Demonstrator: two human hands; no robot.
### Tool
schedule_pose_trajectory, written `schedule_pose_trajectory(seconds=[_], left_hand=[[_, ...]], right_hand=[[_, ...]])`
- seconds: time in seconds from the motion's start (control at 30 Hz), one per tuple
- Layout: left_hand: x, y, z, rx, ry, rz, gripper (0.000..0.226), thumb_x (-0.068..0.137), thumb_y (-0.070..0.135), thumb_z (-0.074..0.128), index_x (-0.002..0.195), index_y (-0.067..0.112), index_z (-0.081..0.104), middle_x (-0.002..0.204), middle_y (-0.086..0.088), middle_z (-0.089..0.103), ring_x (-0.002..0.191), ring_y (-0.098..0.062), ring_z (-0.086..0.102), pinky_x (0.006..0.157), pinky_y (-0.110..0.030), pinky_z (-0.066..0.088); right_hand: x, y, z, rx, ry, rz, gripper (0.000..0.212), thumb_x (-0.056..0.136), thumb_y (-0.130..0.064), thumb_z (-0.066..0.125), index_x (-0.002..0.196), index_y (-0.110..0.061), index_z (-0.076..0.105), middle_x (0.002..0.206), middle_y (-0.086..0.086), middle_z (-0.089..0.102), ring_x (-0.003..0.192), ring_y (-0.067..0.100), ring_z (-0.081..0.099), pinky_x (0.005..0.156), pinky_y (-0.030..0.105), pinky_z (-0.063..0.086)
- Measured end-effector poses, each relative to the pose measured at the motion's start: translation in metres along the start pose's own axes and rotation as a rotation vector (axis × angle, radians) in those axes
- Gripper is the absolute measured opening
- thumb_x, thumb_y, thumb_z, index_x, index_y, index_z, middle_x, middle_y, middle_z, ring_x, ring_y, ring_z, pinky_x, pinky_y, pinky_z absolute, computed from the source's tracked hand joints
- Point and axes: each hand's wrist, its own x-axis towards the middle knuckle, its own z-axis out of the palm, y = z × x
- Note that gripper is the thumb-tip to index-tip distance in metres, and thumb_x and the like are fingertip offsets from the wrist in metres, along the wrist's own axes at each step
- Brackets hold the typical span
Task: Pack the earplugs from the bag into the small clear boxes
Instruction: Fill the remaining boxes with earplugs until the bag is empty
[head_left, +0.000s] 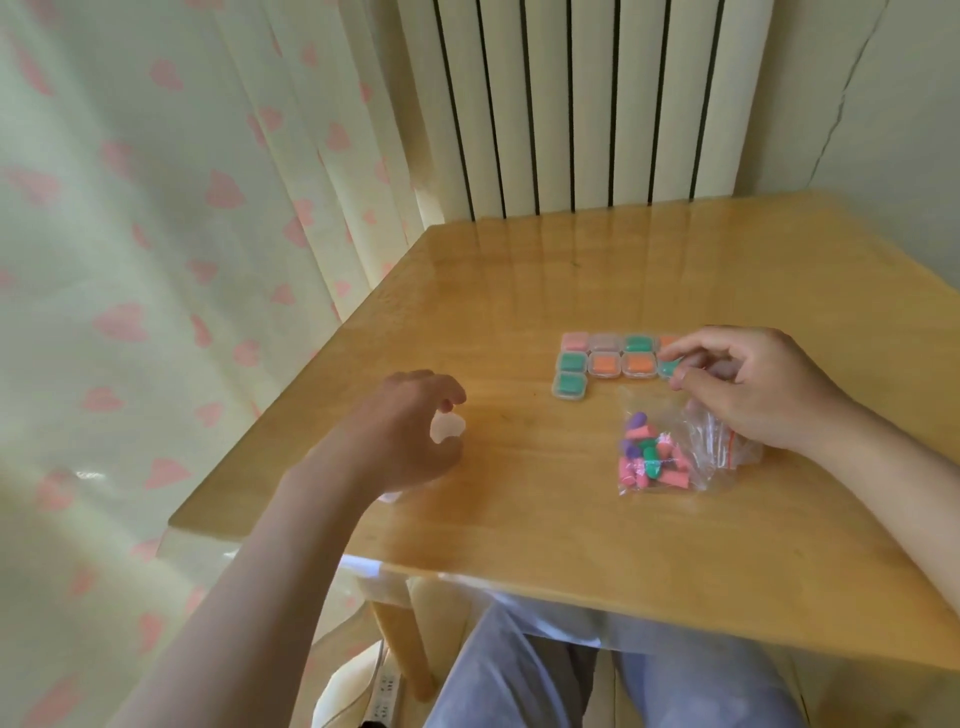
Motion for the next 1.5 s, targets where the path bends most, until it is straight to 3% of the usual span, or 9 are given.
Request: schedule_pose_trajectory(seconds=[0.33,0.53,0.77,0.87,0.97,1.03,1.2,1.3,1.5], left_hand=[[0.004,0.002,0.015,0.004,0.036,-0.043,0.039,0.085,0.031,0.067,0.124,0.027,0.064,0.108,0.008,0.059,0.101,-0.019,0.058,0.081,-0.032,0.049],[0.01,0.006,0.021,0.036,0.031,-0.103,0.038,0.088,0.027,0.063,0.126,0.026,0.063,0.121,0.004,0.057,0.108,-0.023,0.058,0.086,-0.035,0.05],[0.016,0.004,0.026,0.033,0.037,-0.147,0.041,0.089,0.02,0.061,0.13,0.021,0.063,0.12,-0.002,0.061,0.11,-0.023,0.058,0.082,-0.028,0.045],[0.017,0.008,0.024,0.003,0.038,-0.144,0.042,0.086,0.022,0.065,0.129,0.021,0.063,0.116,-0.002,0.061,0.106,-0.024,0.058,0.083,-0.032,0.048],[0.02,0.021,0.019,-0.058,0.14,-0.022,0.039,0.083,0.025,0.072,0.121,0.021,0.065,0.109,0.0,0.061,0.097,-0.022,0.061,0.082,-0.037,0.053],[0.026,0.042,0.016,-0.169,0.228,0.101,0.036,0.083,0.024,0.074,0.118,0.02,0.066,0.109,0.004,0.061,0.092,-0.015,0.062,0.079,-0.033,0.054],[0.059,0.109,0.032,-0.478,0.295,0.381,0.033,0.082,0.014,0.078,0.112,0.01,0.068,0.106,0.001,0.06,0.084,-0.014,0.065,0.07,-0.024,0.056],[0.08,0.132,0.052,-0.555,0.321,0.474,0.032,0.082,0.019,0.078,0.11,0.007,0.069,0.107,-0.003,0.06,0.083,-0.015,0.066,0.07,-0.031,0.058],[0.099,0.142,0.077,-0.661,0.406,0.597,0.037,0.082,0.025,0.076,0.114,0.008,0.071,0.109,-0.007,0.063,0.085,-0.016,0.069,0.074,-0.032,0.06]], right_hand=[[0.0,0.001,-0.001,0.004,-0.024,0.008,0.036,0.09,-0.001,0.06,0.09,-0.036,0.069,0.082,0.001,0.073,0.072,0.024,0.069,0.051,0.01,0.041],[0.0,0.0,-0.001,-0.003,-0.031,0.009,0.036,0.089,-0.003,0.06,0.09,-0.038,0.069,0.082,-0.001,0.072,0.07,0.018,0.069,0.051,0.008,0.04],[0.0,0.0,-0.001,-0.026,-0.018,0.011,0.03,0.089,-0.004,0.06,0.095,-0.031,0.073,0.082,-0.013,0.071,0.066,0.005,0.067,0.055,0.008,0.041],[0.0,0.001,-0.001,-0.039,-0.014,0.012,0.03,0.089,-0.006,0.061,0.095,-0.033,0.072,0.082,-0.014,0.071,0.068,0.007,0.068,0.058,0.01,0.044],[0.001,0.002,-0.002,-0.046,-0.019,0.008,0.03,0.089,-0.009,0.062,0.094,-0.037,0.07,0.084,-0.007,0.072,0.068,0.008,0.067,0.061,0.015,0.044],[0.001,0.003,-0.003,-0.036,-0.009,0.003,0.029,0.089,-0.009,0.063,0.094,-0.037,0.071,0.085,-0.005,0.072,0.068,0.009,0.066,0.062,0.021,0.047],[0.002,0.002,-0.012,0.144,0.035,0.028,0.015,0.089,-0.006,0.07,0.096,-0.018,0.077,0.09,0.005,0.075,0.086,0.024,0.07,0.082,0.036,0.056],[0.003,-0.001,-0.02,0.304,0.036,0.065,0.012,0.093,-0.005,0.065,0.097,-0.009,0.075,0.083,0.014,0.075,0.074,0.024,0.07,0.074,0.035,0.056],[0.01,0.004,-0.022,0.291,0.085,0.133,0.009,0.092,-0.01,0.066,0.087,-0.01,0.074,0.065,0.002,0.069,0.063,0.013,0.064,0.068,0.032,0.051]])
